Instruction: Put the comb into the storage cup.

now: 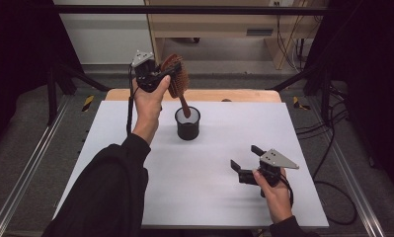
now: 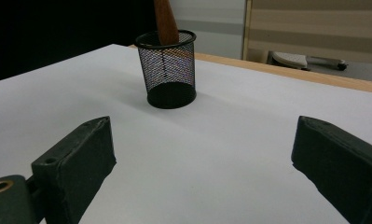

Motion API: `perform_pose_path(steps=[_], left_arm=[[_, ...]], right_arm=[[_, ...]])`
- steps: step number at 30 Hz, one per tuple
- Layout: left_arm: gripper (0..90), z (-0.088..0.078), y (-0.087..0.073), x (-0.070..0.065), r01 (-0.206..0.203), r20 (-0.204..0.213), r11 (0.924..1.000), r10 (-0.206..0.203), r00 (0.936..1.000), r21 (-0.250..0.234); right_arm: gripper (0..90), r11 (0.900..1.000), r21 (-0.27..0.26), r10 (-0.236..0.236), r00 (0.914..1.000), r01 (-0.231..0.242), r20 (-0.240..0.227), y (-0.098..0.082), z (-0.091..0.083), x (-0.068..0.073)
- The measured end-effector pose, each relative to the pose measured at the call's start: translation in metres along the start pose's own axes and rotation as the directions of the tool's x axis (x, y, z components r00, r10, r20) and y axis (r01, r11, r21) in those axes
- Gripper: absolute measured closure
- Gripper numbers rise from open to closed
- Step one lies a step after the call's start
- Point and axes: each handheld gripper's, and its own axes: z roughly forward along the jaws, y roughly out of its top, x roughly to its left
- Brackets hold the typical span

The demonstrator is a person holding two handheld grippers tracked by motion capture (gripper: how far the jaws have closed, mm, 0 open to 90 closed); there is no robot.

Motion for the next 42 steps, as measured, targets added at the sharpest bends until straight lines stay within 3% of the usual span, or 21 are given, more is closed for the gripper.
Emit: perform_pose_path(steps=[42], left_arm=[[51.4, 0.004, -0.011, 0.002, 0.007, -0.001, 0.9999, -0.007, 1.0000, 0.010]], right_arm=[[5.8, 1.000, 0.001, -0.002, 1.0000, 0.002, -0.001, 0.000, 0.000, 0.000]])
